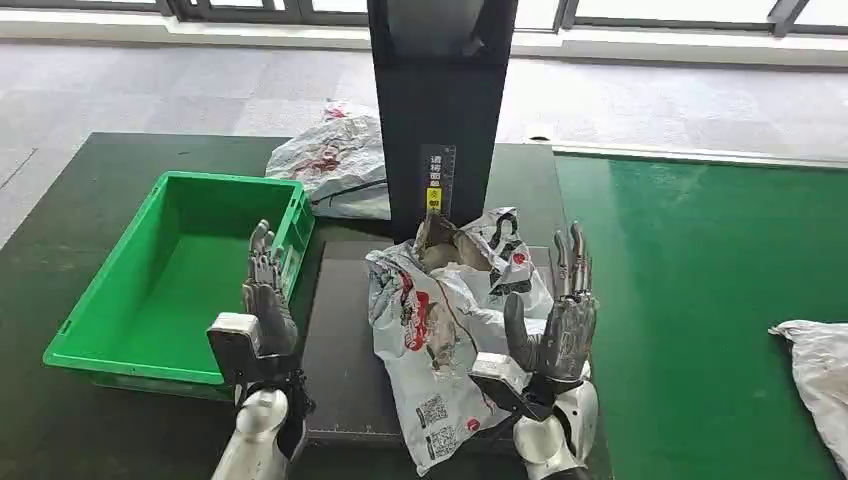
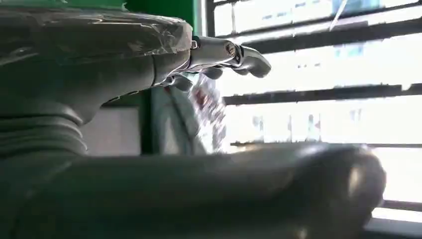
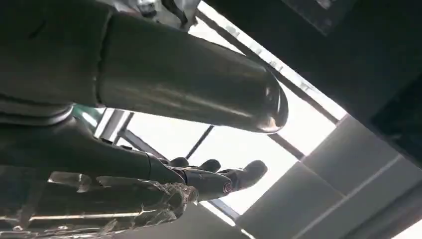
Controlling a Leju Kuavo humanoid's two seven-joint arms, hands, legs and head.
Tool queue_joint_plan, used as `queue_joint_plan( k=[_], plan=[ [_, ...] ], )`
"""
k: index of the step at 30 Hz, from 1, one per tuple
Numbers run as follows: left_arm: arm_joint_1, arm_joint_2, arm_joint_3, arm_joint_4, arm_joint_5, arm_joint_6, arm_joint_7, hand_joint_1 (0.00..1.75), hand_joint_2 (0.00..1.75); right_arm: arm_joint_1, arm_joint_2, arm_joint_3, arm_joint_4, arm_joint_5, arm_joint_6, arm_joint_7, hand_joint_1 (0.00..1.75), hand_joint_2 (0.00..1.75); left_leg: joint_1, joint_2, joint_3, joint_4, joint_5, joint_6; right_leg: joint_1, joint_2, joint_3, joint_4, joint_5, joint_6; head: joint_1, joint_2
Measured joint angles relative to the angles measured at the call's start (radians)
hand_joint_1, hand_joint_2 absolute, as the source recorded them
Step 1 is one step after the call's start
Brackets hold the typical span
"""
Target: Moved the parcel from conveyor to table for the left to box.
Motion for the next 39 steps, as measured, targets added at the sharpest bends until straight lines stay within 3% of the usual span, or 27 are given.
queue_joint_plan(
  k=[1, 2, 5, 11, 17, 20, 23, 38, 39],
  plan=[
    [0.001, 0.002, -0.017, -0.026, -0.010, 0.037, 0.000, 0.00, 1.75, 0.004, 0.001, -0.005, -0.030, 0.003, -0.002, 0.000, 0.00, 0.00, 0.000, -0.001, 0.000, 0.000, 0.000, 0.000, 0.000, -0.001, 0.000, 0.000, 0.000, 0.000, 0.000, 0.000],
    [0.001, 0.006, -0.051, -0.064, -0.029, 0.092, -0.001, 0.00, 1.75, 0.012, 0.002, -0.014, -0.083, 0.000, -0.003, 0.000, 0.00, 1.75, 0.000, -0.002, 0.000, 0.000, 0.000, 0.000, 0.000, -0.002, 0.000, 0.000, 0.000, 0.000, 0.000, 0.000],
    [-0.003, 0.016, -0.154, -0.135, -0.121, 0.186, -0.001, 0.00, 1.75, 0.032, 0.003, -0.037, -0.213, -0.035, -0.005, 0.000, 0.00, 1.75, -0.001, -0.001, 0.000, 0.000, 0.000, 0.000, -0.001, -0.002, 0.000, -0.001, 0.000, 0.000, 0.000, 0.000],
    [-0.057, 0.012, -0.292, -0.088, -0.563, 0.205, 0.081, 0.00, 1.75, 0.049, 0.003, -0.075, -0.324, -0.086, -0.005, 0.001, 0.00, 1.75, -0.002, 0.002, 0.001, 0.000, -0.001, 0.001, -0.002, 0.000, 0.001, -0.001, 0.000, 0.001, 0.000, 0.000],
    [-0.143, 0.000, -0.410, 0.029, -0.895, 0.111, 0.312, 0.00, 1.75, 0.055, 0.003, -0.114, -0.323, -0.128, -0.004, 0.001, 0.00, 1.75, -0.002, 0.001, 0.002, 0.000, -0.001, 0.001, -0.002, 0.000, 0.001, -0.001, 0.000, 0.001, 0.000, 0.000],
    [-0.203, -0.011, -0.483, 0.147, -1.018, -0.018, 0.447, 0.00, 1.75, 0.057, 0.003, -0.129, -0.323, -0.141, -0.005, 0.002, 0.00, 1.75, -0.002, 0.001, 0.002, 0.000, -0.001, 0.001, -0.002, 0.000, 0.002, -0.001, 0.000, 0.001, 0.000, 0.000],
    [-0.232, -0.017, -0.535, 0.247, -1.027, -0.077, 0.476, 0.00, 1.75, 0.057, 0.003, -0.142, -0.323, -0.148, -0.004, 0.001, 0.00, 1.75, -0.002, 0.002, 0.001, 0.000, -0.001, 0.001, -0.002, 0.001, 0.001, -0.001, 0.000, 0.001, 0.000, 0.000],
    [-0.312, -0.040, -0.614, 0.480, -0.990, -0.099, 0.513, 0.03, 1.75, 0.057, 0.004, -0.177, -0.320, -0.159, -0.004, 0.002, 0.00, 1.75, -0.002, 0.002, 0.001, 0.000, -0.001, 0.001, -0.002, 0.001, 0.001, -0.001, 0.000, 0.001, 0.000, 0.000],
    [-0.318, -0.042, -0.617, 0.496, -0.980, -0.106, 0.514, 1.73, 1.75, 0.057, 0.004, -0.178, -0.320, -0.158, -0.005, 0.002, 0.00, 1.75, -0.002, 0.001, 0.001, 0.000, -0.001, 0.001, -0.002, 0.001, 0.001, -0.001, 0.000, 0.001, 0.000, 0.000]
  ],
)
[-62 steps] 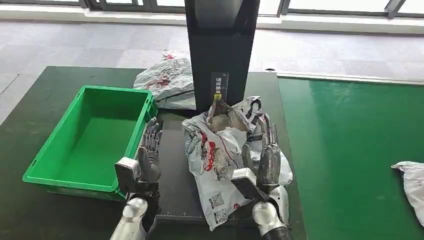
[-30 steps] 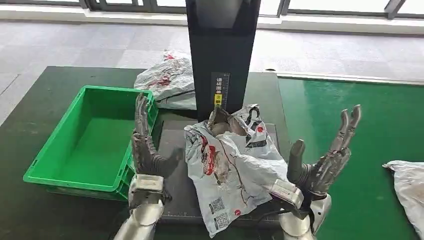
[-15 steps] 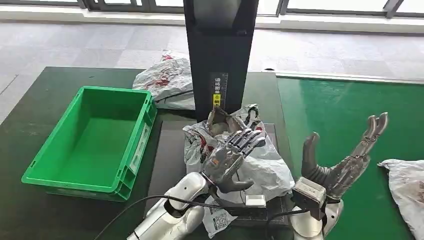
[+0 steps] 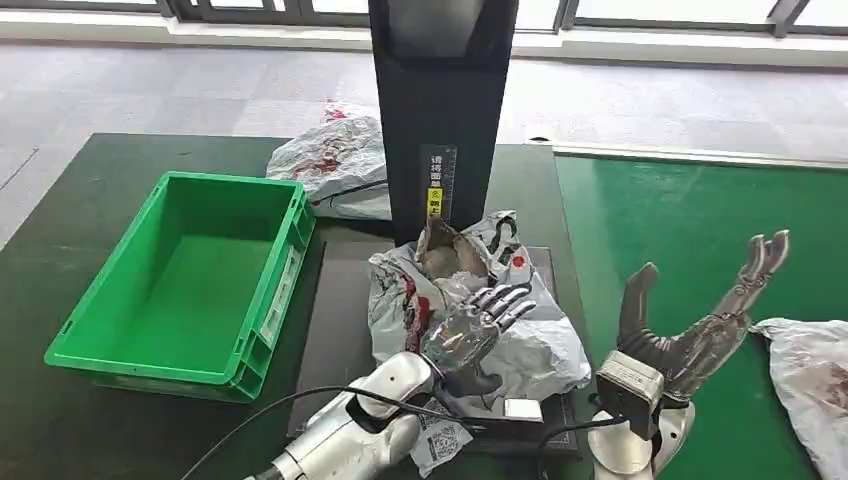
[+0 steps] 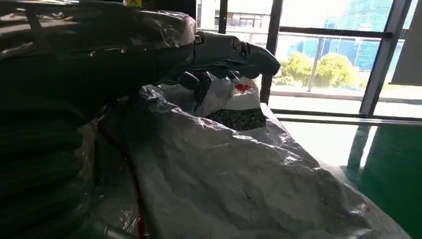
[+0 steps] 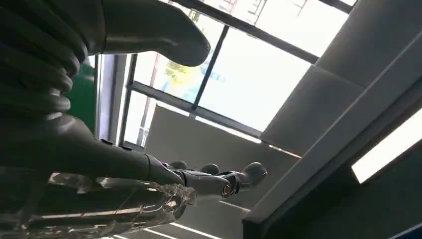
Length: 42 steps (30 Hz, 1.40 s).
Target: Moved the parcel from conveyor to table for the left to box.
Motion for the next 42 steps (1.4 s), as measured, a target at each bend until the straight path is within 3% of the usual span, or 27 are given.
queue_joint_plan(
  k=[5, 23, 27, 28, 30, 32, 34, 37, 42],
  plan=[
    [-0.035, -0.002, -0.042, 0.084, 0.028, -0.065, 0.045, 1.75, 1.75, 0.002, 0.002, -0.020, 0.000, 0.000, 0.000, 0.000, 0.00, 1.75, 0.000, 0.000, 0.000, 0.000, 0.000, 0.000, 0.000, 0.000, 0.000, 0.000, 0.000, 0.000, 0.000, 0.000],
    [-0.085, -0.003, -0.121, 0.213, 0.052, -0.082, 0.121, 1.75, 1.75, 0.019, 0.002, -0.037, -0.001, -0.031, 0.000, 0.000, 0.00, 1.75, 0.000, 0.000, 0.000, 0.000, 0.000, 0.000, 0.000, 0.000, 0.000, 0.000, 0.000, 0.000, 0.000, 0.000],
    [-0.082, -0.004, -0.121, 0.211, 0.051, 0.040, 0.061, 1.75, 1.75, 0.020, 0.002, -0.038, -0.001, -0.046, 0.000, 0.000, 0.00, 1.75, 0.000, 0.000, 0.000, 0.000, 0.000, 0.000, 0.000, 0.000, 0.000, 0.000, 0.000, 0.000, 0.000, 0.000],
    [-0.079, -0.003, -0.120, 0.198, 0.027, 0.148, 0.062, 1.75, 1.75, 0.022, 0.002, -0.038, -0.001, -0.055, 0.000, 0.000, 0.00, 0.00, 0.000, 0.000, 0.000, 0.000, 0.000, 0.000, 0.000, 0.000, 0.000, 0.000, 0.000, 0.000, 0.000, 0.000],
    [-0.069, 0.006, -0.101, 0.129, -0.071, 0.307, 0.101, 1.75, 1.75, 0.029, 0.002, -0.038, -0.001, -0.069, 0.000, -0.001, 0.00, 0.00, 0.000, 0.000, 0.000, 0.000, 0.000, 0.000, 0.000, 0.000, 0.000, 0.001, 0.000, 0.000, 0.000, 0.000],
    [-0.001, 0.023, -0.014, -0.078, -0.219, 0.362, 0.084, 1.75, 1.75, 0.037, 0.002, -0.038, -0.001, -0.077, 0.000, -0.001, 0.00, 0.00, 0.000, 0.001, -0.001, 0.000, 0.000, 0.000, 0.000, 0.001, -0.001, 0.001, 0.000, 0.000, 0.000, 0.000],
    [0.063, 0.019, 0.120, -0.291, -0.242, 0.374, -0.045, 1.75, 1.75, 0.038, 0.002, -0.038, -0.001, -0.080, 0.000, 0.000, 0.00, 0.00, 0.000, 0.003, -0.001, 0.000, 0.000, 0.000, 0.000, 0.003, -0.002, 0.001, 0.000, 0.000, 0.000, 0.000],
    [0.114, 0.016, 0.333, -0.574, -0.051, 0.378, -0.275, 1.75, 1.75, 0.038, 0.003, -0.038, -0.001, -0.079, 0.000, 0.000, 0.00, 0.00, 0.000, 0.005, 0.000, -0.001, -0.001, -0.001, 0.000, 0.006, -0.002, 0.001, -0.001, -0.001, 0.000, 0.000],
    [0.156, 0.015, 0.593, -0.768, 0.114, 0.378, -0.416, 1.75, 1.75, 0.037, 0.005, -0.038, -0.001, -0.108, 0.000, -0.001, 0.00, 0.00, 0.002, 0.004, 0.001, -0.001, 0.000, -0.003, 0.002, 0.005, -0.001, 0.002, -0.001, -0.001, 0.000, 0.000]
  ],
)
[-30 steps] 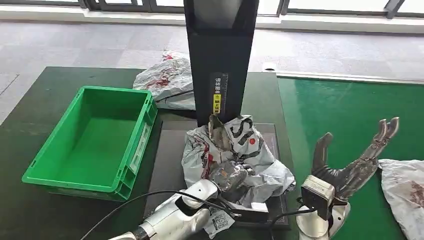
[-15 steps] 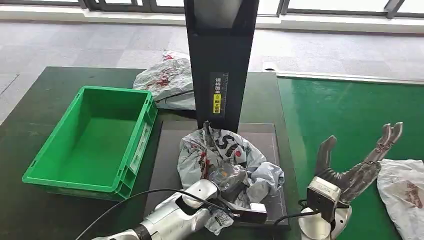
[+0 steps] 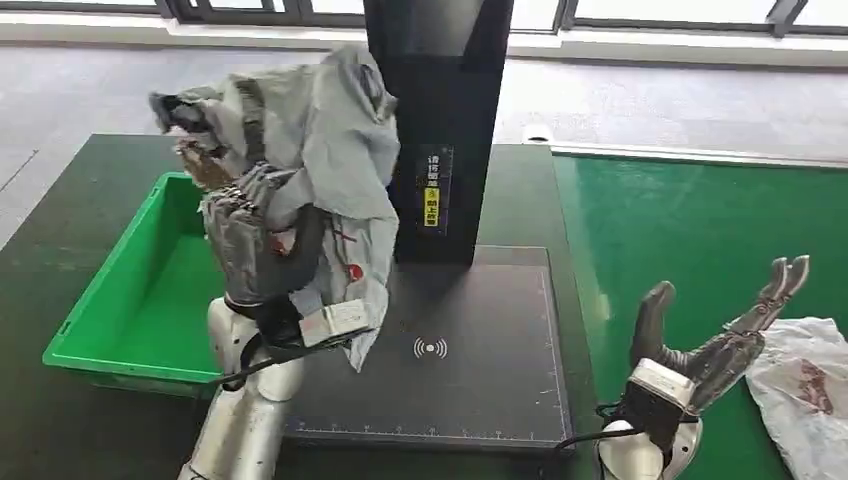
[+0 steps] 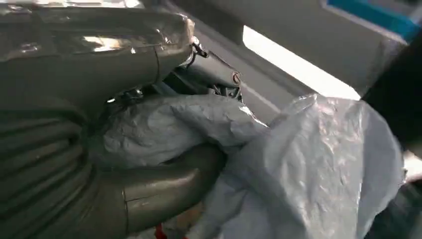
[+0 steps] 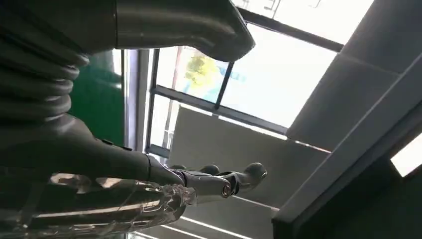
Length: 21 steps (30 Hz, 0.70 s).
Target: Moved the parcel from conveyor to table for the left to box.
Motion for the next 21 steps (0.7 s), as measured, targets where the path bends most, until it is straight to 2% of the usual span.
queue_joint_plan(
  k=[2, 7, 14, 19, 21],
  plan=[
    [0.012, 0.001, 0.073, -0.047, 0.015, 0.000, -0.010, 1.75, 1.75, 0.000, 0.000, 0.000, 0.000, -0.007, 0.000, 0.000, 0.00, 0.00, 0.000, 0.000, 0.000, 0.000, 0.000, 0.000, 0.000, 0.000, 0.000, 0.000, 0.000, 0.000, 0.000, 0.000],
    [0.008, 0.001, 0.227, -0.106, -0.036, -0.002, 0.055, 1.75, 1.75, -0.001, 0.000, 0.000, 0.000, -0.009, 0.000, 0.000, 0.00, 0.00, 0.000, -0.002, 0.000, 0.000, 0.000, 0.000, 0.000, -0.001, 0.000, 0.000, 0.000, 0.000, 0.000, 0.000],
    [-0.046, 0.001, 0.407, -0.021, -0.229, -0.005, 0.187, 1.75, 1.75, 0.000, 0.001, 0.000, -0.001, -0.015, 0.000, 0.000, 0.00, 0.00, 0.000, -0.001, 0.000, 0.000, 0.000, 0.000, 0.000, -0.001, 0.000, 0.000, 0.000, 0.000, 0.000, 0.000],
    [-0.135, 0.017, 0.516, 0.226, -0.518, -0.006, 0.464, 1.75, 1.75, 0.000, 0.001, 0.000, -0.007, -0.015, 0.000, 0.000, 0.00, 0.00, 0.000, -0.004, 0.000, 0.000, 0.000, 0.000, 0.000, -0.004, 0.001, 0.000, 0.001, 0.000, 0.000, 0.000],
    [-0.151, 0.032, 0.539, 0.302, -0.539, -0.006, 0.496, 1.75, 1.75, 0.000, 0.001, 0.000, -0.008, -0.015, 0.000, 0.000, 0.00, 0.00, 0.000, -0.003, 0.000, 0.000, 0.000, 0.000, 0.000, -0.003, 0.000, 0.000, 0.001, 0.000, 0.000, 0.000]
  ],
)
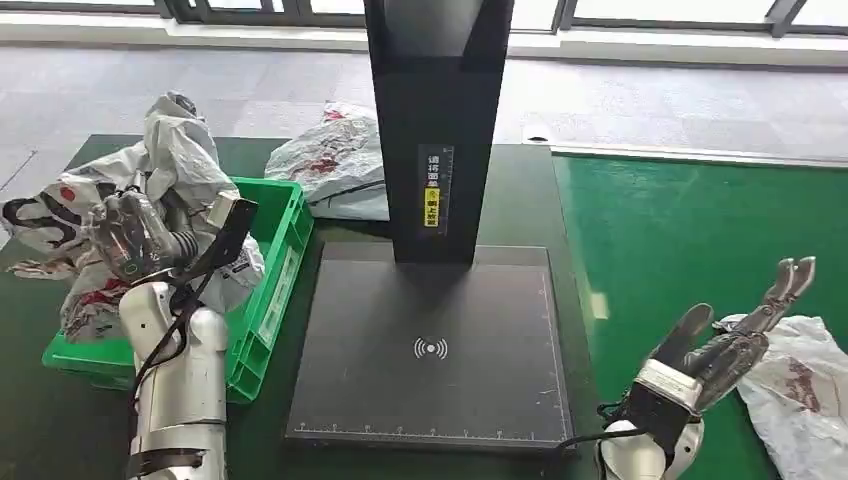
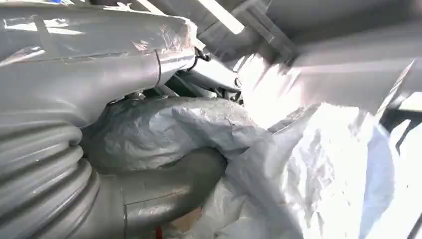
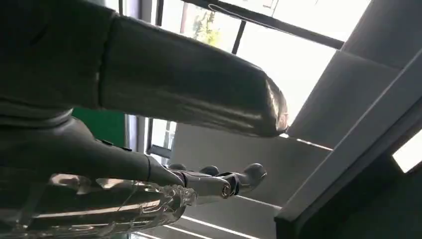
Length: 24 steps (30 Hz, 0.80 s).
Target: Moved the parcel from conveyor to table for the left to box.
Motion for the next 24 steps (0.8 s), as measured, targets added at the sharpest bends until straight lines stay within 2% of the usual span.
queue_joint_plan(
  k=[12, 13, 14, 17, 18, 20, 24],
  plan=[
    [-0.049, 0.034, 0.051, 0.217, -0.013, 0.000, 0.038, 1.75, 1.75, 0.001, 0.000, 0.000, -0.002, 0.002, 0.000, 0.000, 0.00, 0.00, 0.000, -0.001, -0.001, 0.000, 0.000, 0.000, 0.000, 0.000, 0.000, 0.000, 0.000, 0.000, 0.000, 0.000],
    [-0.050, 0.035, 0.052, 0.223, -0.013, 0.000, 0.039, 0.00, 1.75, 0.001, 0.000, 0.000, -0.003, 0.002, 0.000, 0.000, 0.00, 0.00, 0.000, -0.001, -0.001, 0.000, 0.000, 0.000, 0.000, 0.000, 0.000, 0.000, 0.000, 0.000, 0.000, 0.000],
    [-0.050, 0.035, 0.054, 0.228, -0.013, 0.001, 0.041, 0.00, 1.75, 0.001, 0.000, 0.000, -0.003, 0.002, 0.000, 0.000, 0.00, 1.75, 0.000, -0.001, -0.001, 0.000, 0.000, 0.000, 0.000, 0.000, 0.000, 0.000, 0.000, 0.000, 0.000, 0.000],
    [-0.051, 0.039, 0.057, 0.239, -0.015, 0.001, 0.059, 0.00, 1.75, 0.000, 0.000, 0.000, -0.003, 0.003, 0.000, 0.000, 0.00, 1.75, 0.000, -0.001, -0.001, 0.000, 0.000, 0.000, 0.000, 0.000, 0.000, 0.000, 0.000, 0.000, 0.000, 0.000],
    [-0.051, 0.040, 0.059, 0.239, -0.015, 0.001, 0.064, 0.00, 0.00, 0.000, 0.000, 0.000, -0.003, 0.003, 0.000, 0.000, 0.00, 1.75, 0.000, -0.001, -0.001, 0.000, 0.000, 0.000, 0.000, 0.000, 0.000, 0.000, 0.000, 0.000, 0.000, 0.000],
    [-0.051, 0.040, 0.070, 0.231, -0.001, 0.001, 0.049, 0.00, 0.00, 0.000, 0.000, 0.000, -0.003, 0.003, 0.000, 0.000, 0.00, 1.75, 0.000, -0.001, -0.001, 0.000, 0.000, 0.000, 0.000, 0.000, 0.000, 0.000, 0.000, 0.000, 0.000, 0.000],
    [-0.051, 0.026, 0.134, 0.166, 0.052, 0.003, -0.093, 0.00, 0.00, 0.000, 0.000, 0.000, -0.003, 0.009, 0.000, 0.000, 0.00, 1.75, 0.000, -0.001, -0.001, 0.000, 0.000, 0.000, 0.000, 0.000, 0.000, 0.000, -0.001, -0.001, 0.000, 0.000]
  ],
)
